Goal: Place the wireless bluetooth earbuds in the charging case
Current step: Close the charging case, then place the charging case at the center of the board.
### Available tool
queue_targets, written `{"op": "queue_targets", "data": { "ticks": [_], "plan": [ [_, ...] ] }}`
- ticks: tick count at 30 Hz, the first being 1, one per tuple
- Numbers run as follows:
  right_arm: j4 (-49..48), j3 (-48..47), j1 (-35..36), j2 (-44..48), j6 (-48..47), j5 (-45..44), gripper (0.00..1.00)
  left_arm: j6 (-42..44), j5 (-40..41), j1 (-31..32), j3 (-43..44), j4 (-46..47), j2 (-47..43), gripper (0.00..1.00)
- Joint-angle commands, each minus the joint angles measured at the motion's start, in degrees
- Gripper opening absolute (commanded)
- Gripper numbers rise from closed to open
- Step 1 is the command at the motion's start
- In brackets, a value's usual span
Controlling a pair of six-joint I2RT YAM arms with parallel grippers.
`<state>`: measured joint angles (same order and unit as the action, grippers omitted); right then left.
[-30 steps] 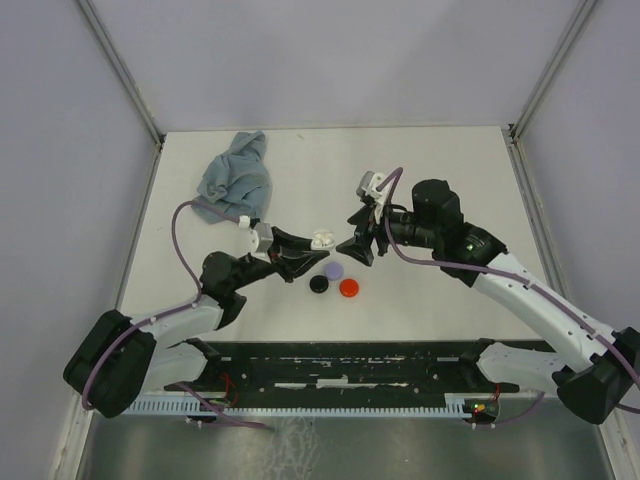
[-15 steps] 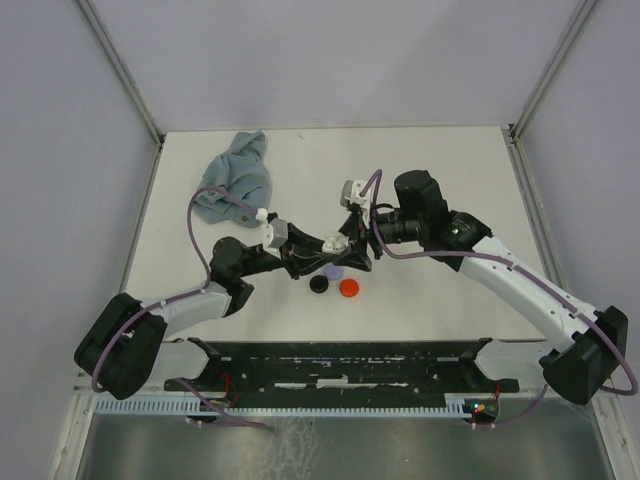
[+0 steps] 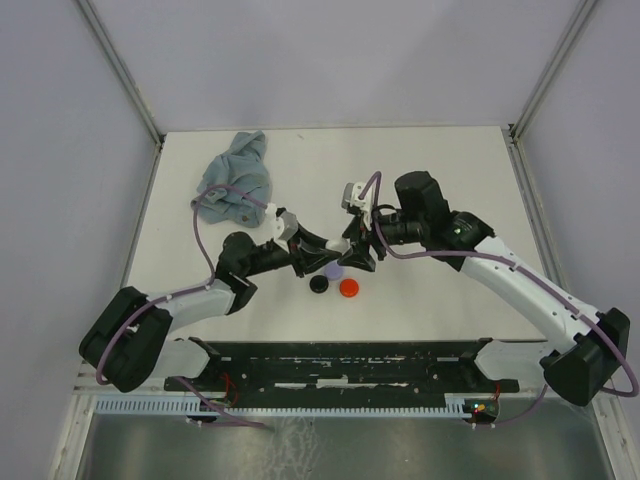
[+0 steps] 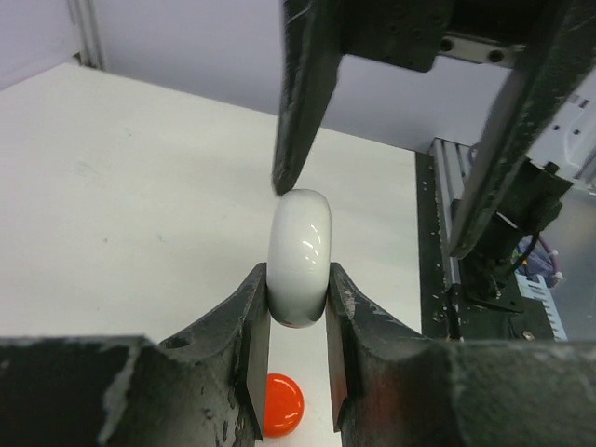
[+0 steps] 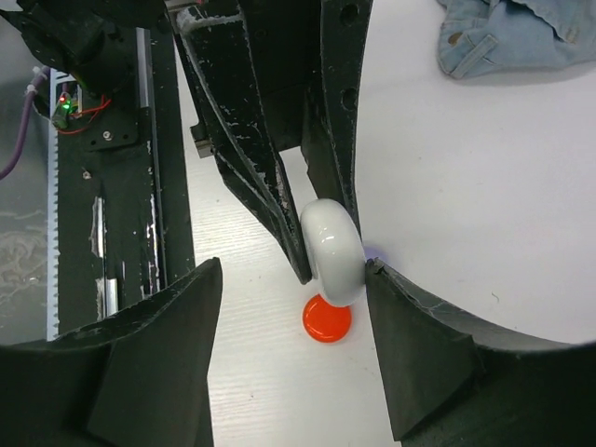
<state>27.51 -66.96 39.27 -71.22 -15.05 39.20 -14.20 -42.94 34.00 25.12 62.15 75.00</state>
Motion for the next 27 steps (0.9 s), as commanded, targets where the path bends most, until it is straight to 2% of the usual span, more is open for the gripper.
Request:
{"op": "queue_targets", "data": {
  "ticks": [1, 8, 12, 19, 27],
  "plan": [
    [-1.10, 0.39, 0.40, 4.14, 2.50, -6.45, 0.72, -3.66, 9.93, -0.65, 1.70, -6.84, -0.83, 0.04],
    [-6.17, 7.01, 0.29, 7.75, 8.76, -26.26, 0.75, -10.35, 24.07, -0.76, 3.48, -26.24, -3.23, 0.05],
    [-9.14, 11.92, 0.36, 9.57, 12.37, -35.55, 0.76, -14.10, 27.37, -2.16, 3.74, -34.49, -2.24, 0.06],
    [-12.38, 17.81, 0.37, 12.50, 15.76, -41.19, 0.77, -22.59, 22.88, -7.59, 4.44, -39.25, 5.81, 0.13],
    [-13.30, 20.82, 0.32, 15.16, 16.43, -42.22, 0.77, -25.35, 17.96, -8.10, 7.33, -38.60, 15.79, 0.23]
  ]
}}
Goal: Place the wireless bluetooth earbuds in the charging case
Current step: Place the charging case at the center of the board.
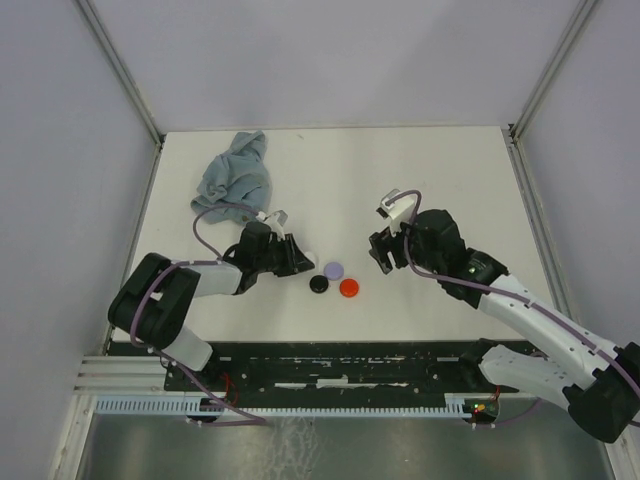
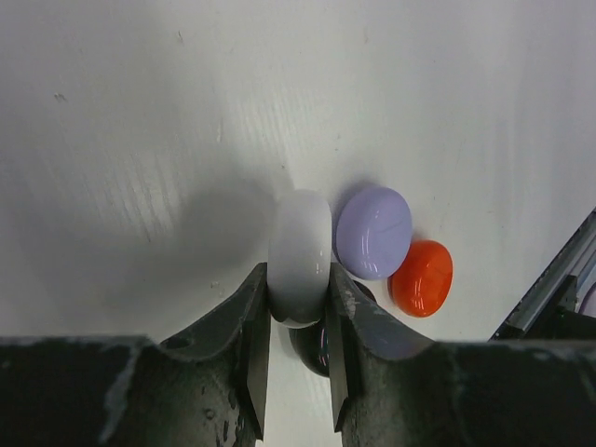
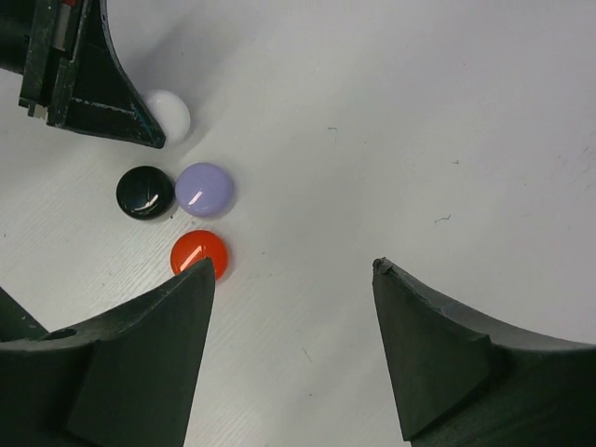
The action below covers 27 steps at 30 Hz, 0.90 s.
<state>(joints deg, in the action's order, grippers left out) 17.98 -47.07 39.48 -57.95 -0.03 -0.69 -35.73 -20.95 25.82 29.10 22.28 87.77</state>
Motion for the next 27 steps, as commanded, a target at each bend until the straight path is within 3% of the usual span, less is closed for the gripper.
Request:
{"op": "queue_targets", "data": {
  "ticks": [1, 12, 14, 16, 27],
  "plan": [
    [-3.86, 1.14, 0.09, 2.07, 1.50, -2.42, 0.77, -4.09, -4.57, 0.10, 3.61, 1.71, 3.91, 0.25],
    [-3.75, 2.13, 0.08, 4.82, 2.50, -5.28, 0.77, -4.46, -3.66, 2.10, 5.08, -1.35, 6.92, 0.49],
    [-3.38, 2.07, 0.07, 5.36, 2.93, -6.38, 0.77, -3.56, -1.78, 2.03, 5.00, -4.00, 6.33, 0.68],
    [-2.79, 2.07, 0.07, 5.98, 3.46, -7.50, 0.77, -2.49, 0.86, 2.04, 5.09, -7.09, 5.19, 0.81],
    [5.04, -0.34, 0.07, 9.99, 8.28, -19.28, 0.79, -0.59, 18.54, 1.21, 4.44, -22.69, -11.37, 1.00]
  ]
}}
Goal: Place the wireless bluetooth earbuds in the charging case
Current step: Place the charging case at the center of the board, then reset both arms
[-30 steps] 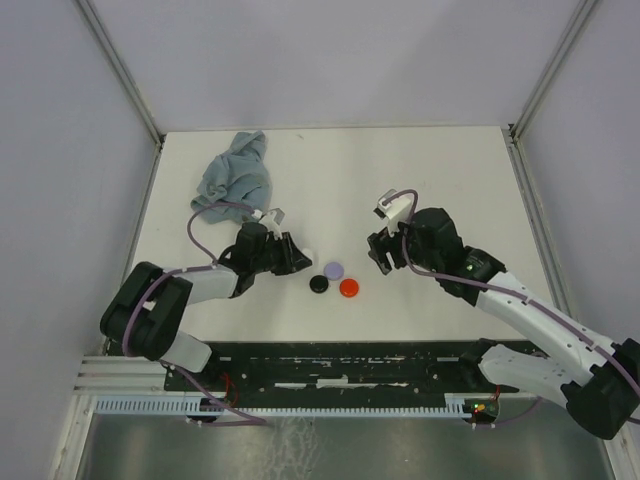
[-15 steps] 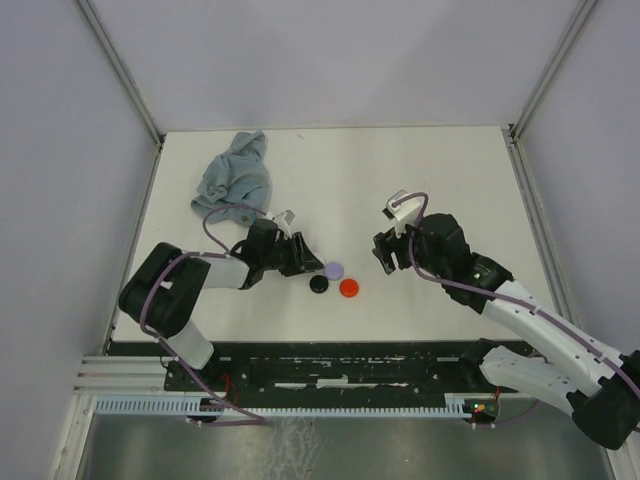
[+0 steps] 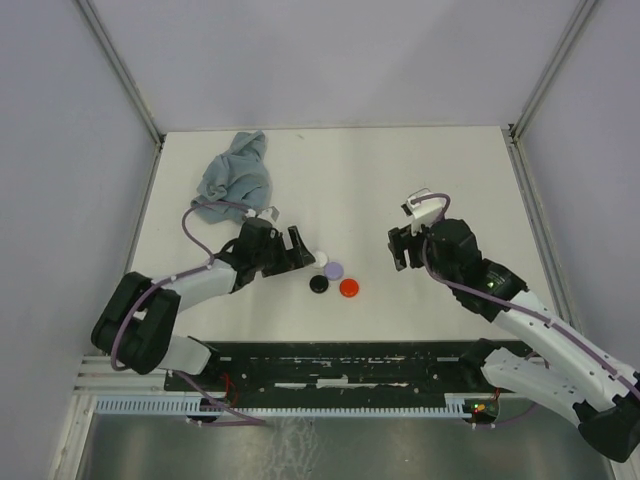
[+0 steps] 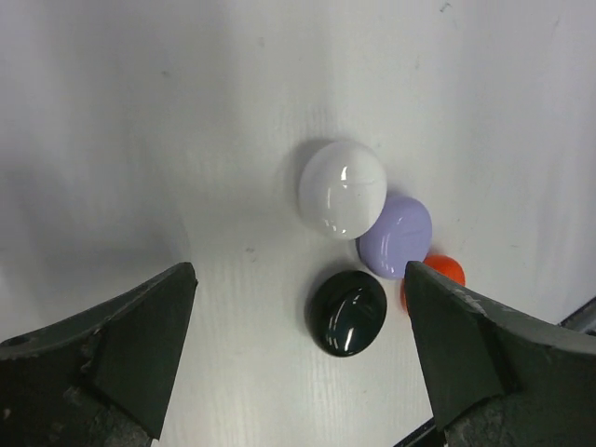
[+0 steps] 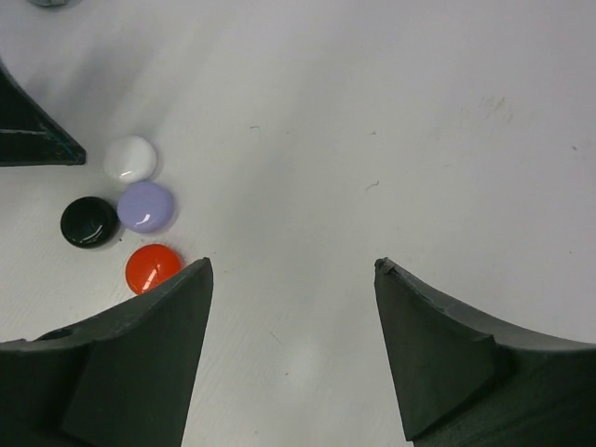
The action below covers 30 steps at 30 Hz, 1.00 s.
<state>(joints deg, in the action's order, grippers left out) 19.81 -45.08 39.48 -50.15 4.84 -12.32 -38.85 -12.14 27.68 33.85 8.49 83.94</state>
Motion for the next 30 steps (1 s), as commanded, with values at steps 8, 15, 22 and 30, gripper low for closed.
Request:
{"op": "queue_targets", "data": {
  "ticks": [8, 15, 22, 30],
  "plan": [
    [13.46, -4.09, 0.07, 7.79, 12.07, -26.62, 0.99, 4.67, 21.60, -2.12, 4.44, -25.69, -31.27, 0.99],
    [22.66, -5.23, 0.11, 13.60, 15.51, -33.04, 0.99, 12.21, 30.94, -2.14, 13.79, -38.69, -49.71, 0.99],
    [23.35, -3.81, 0.08, 20.30, 13.91, -32.79, 0.99, 20.40, 35.66, -2.16, 11.14, -34.80, -62.47, 0.99],
    [20.21, -1.00, 0.11, 25.88, 12.52, -32.92, 0.99, 23.18, 34.09, -2.24, 5.06, -29.36, -66.24, 0.99]
  ]
}}
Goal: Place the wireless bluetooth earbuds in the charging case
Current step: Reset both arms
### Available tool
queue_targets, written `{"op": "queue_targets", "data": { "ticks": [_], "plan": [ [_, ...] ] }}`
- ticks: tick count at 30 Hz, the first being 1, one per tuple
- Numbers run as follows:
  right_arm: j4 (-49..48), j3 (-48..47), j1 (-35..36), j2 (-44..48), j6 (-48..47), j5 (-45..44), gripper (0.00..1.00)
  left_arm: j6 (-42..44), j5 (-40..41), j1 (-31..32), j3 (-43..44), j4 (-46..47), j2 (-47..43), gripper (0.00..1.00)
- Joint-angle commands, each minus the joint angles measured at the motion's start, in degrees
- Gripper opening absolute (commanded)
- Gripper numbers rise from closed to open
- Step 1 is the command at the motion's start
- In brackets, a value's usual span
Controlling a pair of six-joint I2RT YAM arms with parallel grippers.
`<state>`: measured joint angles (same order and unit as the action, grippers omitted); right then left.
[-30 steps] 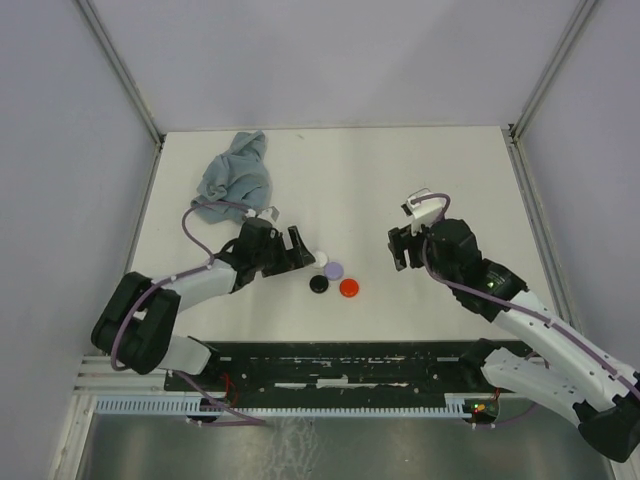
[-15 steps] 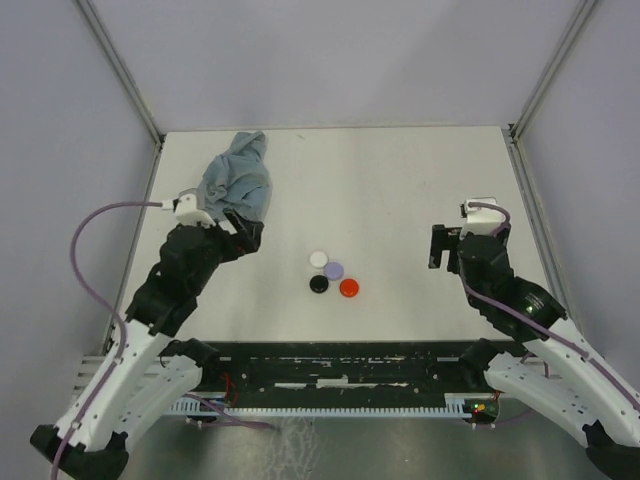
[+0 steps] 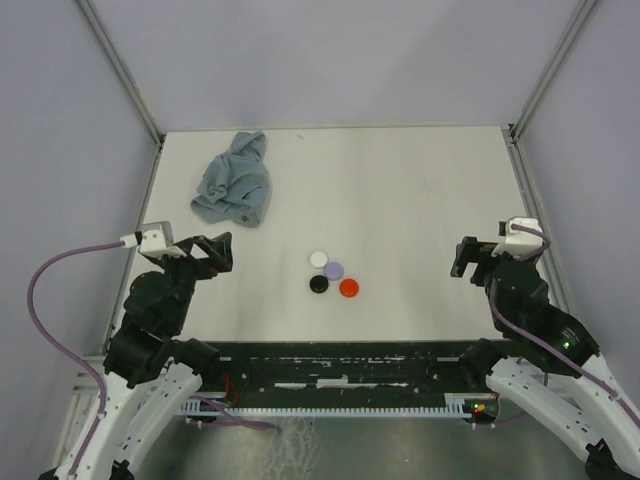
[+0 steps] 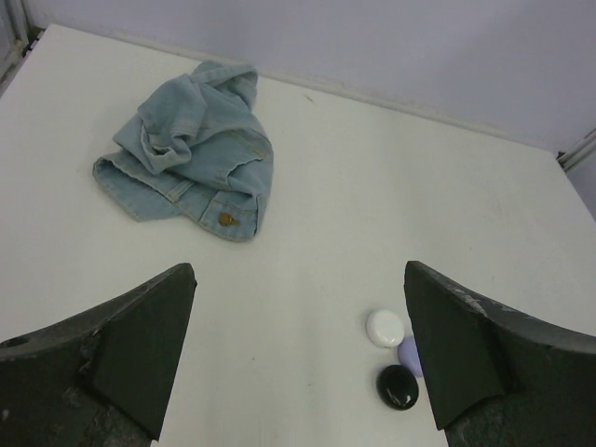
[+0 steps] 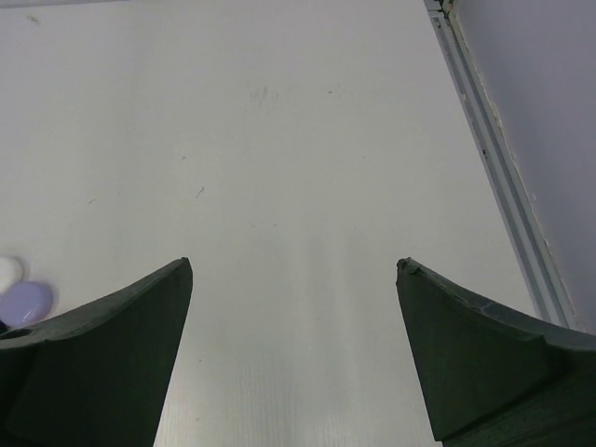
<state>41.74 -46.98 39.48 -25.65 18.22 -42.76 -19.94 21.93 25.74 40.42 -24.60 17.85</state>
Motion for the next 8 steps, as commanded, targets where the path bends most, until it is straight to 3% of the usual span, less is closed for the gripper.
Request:
{"op": "queue_targets", "data": {
  "ticks": [1, 8],
  "plan": [
    [-1.92, 0.92, 0.09, 1.64, -1.07, -2.20, 0.99, 4.64, -0.22, -0.37, -1.35, 3.57, -0.03, 0.99],
    [-2.80, 0.98, 0.07, 2.06, -1.67, -1.27, 0.99, 5.88, 0.83, -0.67, -1.82, 2.87, 0.02, 0.99]
  ]
}}
